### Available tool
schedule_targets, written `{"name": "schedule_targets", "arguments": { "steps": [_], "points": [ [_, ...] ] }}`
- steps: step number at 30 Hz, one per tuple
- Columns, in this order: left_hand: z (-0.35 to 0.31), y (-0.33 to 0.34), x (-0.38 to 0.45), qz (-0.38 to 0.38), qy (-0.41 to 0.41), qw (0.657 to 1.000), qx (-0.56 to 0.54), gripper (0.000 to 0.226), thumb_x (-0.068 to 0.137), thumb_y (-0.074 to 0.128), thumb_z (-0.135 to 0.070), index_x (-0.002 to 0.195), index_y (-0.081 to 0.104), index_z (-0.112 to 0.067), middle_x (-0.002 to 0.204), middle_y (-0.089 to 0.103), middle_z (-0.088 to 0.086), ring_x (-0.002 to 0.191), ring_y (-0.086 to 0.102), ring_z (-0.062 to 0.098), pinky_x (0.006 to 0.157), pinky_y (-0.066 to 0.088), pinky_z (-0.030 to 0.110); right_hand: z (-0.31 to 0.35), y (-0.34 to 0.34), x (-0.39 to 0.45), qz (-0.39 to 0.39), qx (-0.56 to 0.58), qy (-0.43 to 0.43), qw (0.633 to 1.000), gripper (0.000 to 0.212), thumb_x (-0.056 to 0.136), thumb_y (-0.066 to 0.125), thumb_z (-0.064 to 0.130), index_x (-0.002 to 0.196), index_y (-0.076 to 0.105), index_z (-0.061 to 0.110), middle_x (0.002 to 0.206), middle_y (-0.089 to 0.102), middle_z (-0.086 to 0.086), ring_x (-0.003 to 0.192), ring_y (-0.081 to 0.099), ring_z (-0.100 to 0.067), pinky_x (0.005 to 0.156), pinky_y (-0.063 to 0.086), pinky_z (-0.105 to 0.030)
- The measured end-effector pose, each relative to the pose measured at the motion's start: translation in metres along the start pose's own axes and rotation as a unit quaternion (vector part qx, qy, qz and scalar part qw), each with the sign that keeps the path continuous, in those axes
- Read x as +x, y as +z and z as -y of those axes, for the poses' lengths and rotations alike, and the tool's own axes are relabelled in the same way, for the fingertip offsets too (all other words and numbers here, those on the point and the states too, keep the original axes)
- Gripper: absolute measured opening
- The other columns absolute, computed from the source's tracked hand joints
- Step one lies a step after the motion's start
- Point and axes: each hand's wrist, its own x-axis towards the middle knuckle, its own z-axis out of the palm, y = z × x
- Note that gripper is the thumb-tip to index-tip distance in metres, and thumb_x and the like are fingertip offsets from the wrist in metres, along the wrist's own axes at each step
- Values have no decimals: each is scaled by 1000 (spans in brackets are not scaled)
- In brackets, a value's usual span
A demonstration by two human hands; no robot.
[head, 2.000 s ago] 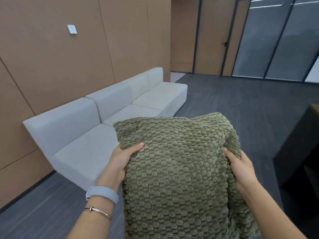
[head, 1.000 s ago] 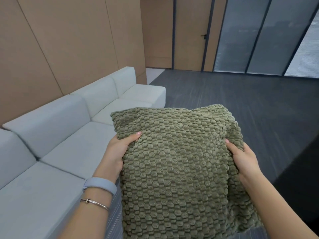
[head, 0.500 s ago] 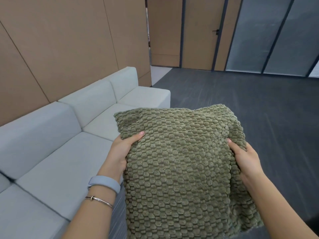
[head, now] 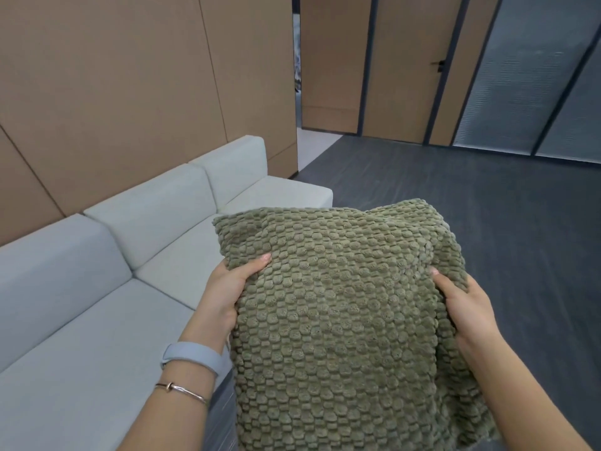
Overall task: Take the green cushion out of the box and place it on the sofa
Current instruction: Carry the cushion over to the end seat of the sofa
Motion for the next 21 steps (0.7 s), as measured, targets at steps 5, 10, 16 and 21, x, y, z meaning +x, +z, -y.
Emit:
{"name": "schedule_targets", "arguments": {
  "steps": [5, 10, 16, 21],
  "points": [
    [-14, 30, 100, 11, -2, 1000, -1, 43, 70, 76, -10, 111, 65, -6, 101, 74, 16, 83, 73, 26, 59, 57, 31, 3, 44, 92, -3, 18, -6, 1000, 10, 82, 67, 25, 91, 61, 24, 94, 67, 1, 88, 64, -18, 79, 50, -35],
    [-47, 66, 203, 25, 2, 1000, -6, 45, 69, 77, -10, 112, 64, -6, 101, 74, 15, 85, 73, 27, 61, 57, 32, 21, 94, 187, -9, 25, 1, 1000, 11, 80, 69, 25, 89, 63, 23, 99, 69, -5, 91, 66, -24, 84, 52, -41],
    [-73, 106, 304, 31, -2, 1000, 3, 44, 69, 77, -11, 111, 65, -7, 102, 74, 14, 89, 72, 28, 70, 58, 36, 40, 136, 281, -9, 33, -1, 999, 8, 82, 67, 22, 89, 62, 23, 95, 68, -3, 87, 65, -21, 78, 51, -36],
    [-78, 140, 377, 23, -13, 1000, 4, 46, 68, 79, -12, 112, 64, -9, 102, 74, 14, 89, 72, 29, 72, 57, 39, 48, 159, 359, -8, 24, 0, 1000, 8, 82, 67, 23, 89, 62, 25, 94, 68, -1, 86, 66, -20, 76, 52, -35]
  ]
}}
